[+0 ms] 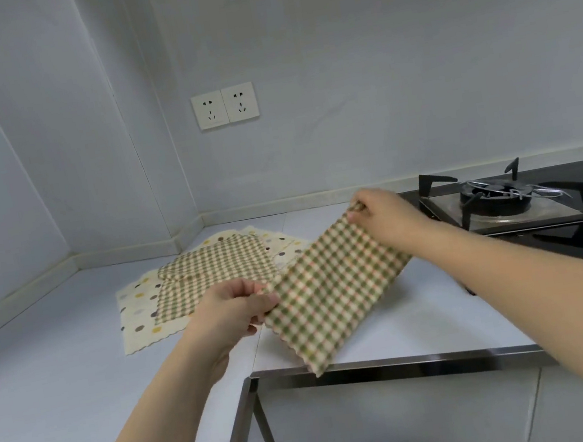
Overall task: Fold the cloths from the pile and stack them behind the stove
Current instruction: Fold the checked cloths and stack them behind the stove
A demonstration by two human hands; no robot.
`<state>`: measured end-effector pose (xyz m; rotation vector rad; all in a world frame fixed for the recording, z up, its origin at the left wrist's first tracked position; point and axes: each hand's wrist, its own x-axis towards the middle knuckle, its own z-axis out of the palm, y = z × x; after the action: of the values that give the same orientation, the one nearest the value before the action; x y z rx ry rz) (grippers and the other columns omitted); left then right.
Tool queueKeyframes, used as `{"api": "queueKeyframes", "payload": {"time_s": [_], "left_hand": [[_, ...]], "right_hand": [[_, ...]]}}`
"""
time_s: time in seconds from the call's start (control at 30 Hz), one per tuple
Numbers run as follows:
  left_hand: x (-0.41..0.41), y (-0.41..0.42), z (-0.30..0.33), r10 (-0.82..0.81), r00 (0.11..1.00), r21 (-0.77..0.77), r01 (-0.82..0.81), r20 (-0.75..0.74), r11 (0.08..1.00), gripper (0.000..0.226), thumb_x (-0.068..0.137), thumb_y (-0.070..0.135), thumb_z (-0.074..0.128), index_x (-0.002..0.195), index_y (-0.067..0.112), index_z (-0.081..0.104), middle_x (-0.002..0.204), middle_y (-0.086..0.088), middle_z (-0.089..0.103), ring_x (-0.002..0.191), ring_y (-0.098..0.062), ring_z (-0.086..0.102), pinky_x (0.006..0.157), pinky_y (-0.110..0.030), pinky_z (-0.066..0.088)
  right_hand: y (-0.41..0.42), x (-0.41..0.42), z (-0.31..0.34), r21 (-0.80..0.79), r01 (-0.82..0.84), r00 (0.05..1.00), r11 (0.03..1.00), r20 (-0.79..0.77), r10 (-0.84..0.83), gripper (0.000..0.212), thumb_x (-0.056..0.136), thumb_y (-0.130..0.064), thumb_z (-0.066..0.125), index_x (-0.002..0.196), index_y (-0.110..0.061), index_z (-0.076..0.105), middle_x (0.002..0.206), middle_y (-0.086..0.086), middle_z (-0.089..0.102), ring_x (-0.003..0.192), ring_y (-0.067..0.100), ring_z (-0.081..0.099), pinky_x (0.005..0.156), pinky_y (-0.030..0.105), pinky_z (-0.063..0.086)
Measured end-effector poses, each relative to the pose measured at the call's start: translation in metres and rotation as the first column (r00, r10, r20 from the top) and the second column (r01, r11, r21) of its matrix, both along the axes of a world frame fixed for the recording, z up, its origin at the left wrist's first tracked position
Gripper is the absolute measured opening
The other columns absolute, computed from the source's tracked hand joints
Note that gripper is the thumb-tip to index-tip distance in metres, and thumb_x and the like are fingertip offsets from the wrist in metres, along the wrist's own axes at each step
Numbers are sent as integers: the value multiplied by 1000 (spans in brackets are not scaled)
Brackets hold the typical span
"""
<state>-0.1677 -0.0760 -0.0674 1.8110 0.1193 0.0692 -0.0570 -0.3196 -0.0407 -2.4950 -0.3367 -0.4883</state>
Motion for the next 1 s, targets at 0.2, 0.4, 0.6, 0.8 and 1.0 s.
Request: {"api": "queueKeyframes", "payload": {"time_s": [0.2,0.4,0.6,0.8,1.0], "left_hand": [[18,8,-40,144,984,406,-176,108,897,9,84,20,71,79,13,67,69,2,61,63,-13,54,57,-24,39],[23,15,-47,131,985,503,-172,115,847,10,83,18,69,78,11,64,66,4,55,60,-12,48,55,-25,36],[24,21,-51,64,996,447,-82,56,891,3,90,20,59,92,20,59,66,3,53,58,-13,47,58,-28,36],[18,32,-48,-103,994,530,99,-22,842,29,90,15,49,99,42,52,70,-1,50,64,-16,46,66,-34,39],[-3,32,-31,-191,973,518,229,-127,824,34,90,5,51,104,31,68,104,4,62,90,-13,60,72,-16,45]], "right_hand": [[67,-11,-61,-460,111,994,881,33,-108,51,98,-46,36,139,-14,36,138,10,38,124,29,38,100,42,31],[68,-27,-96,-456,-119,927,882,-370,-67,79,91,-71,10,154,-24,1,162,6,-6,147,30,-5,116,55,-8],[67,-40,-88,-451,-122,956,884,-292,-17,81,92,-70,11,154,-21,-4,160,6,-17,146,28,-16,114,59,-12],[67,-80,-95,-472,-309,912,825,-392,117,82,91,-70,11,154,-19,-5,161,6,-14,147,27,-16,117,52,-9],[50,-127,-98,-475,-351,931,807,-81,357,85,83,-72,44,147,-19,28,150,-1,24,136,18,22,116,38,22]]}}
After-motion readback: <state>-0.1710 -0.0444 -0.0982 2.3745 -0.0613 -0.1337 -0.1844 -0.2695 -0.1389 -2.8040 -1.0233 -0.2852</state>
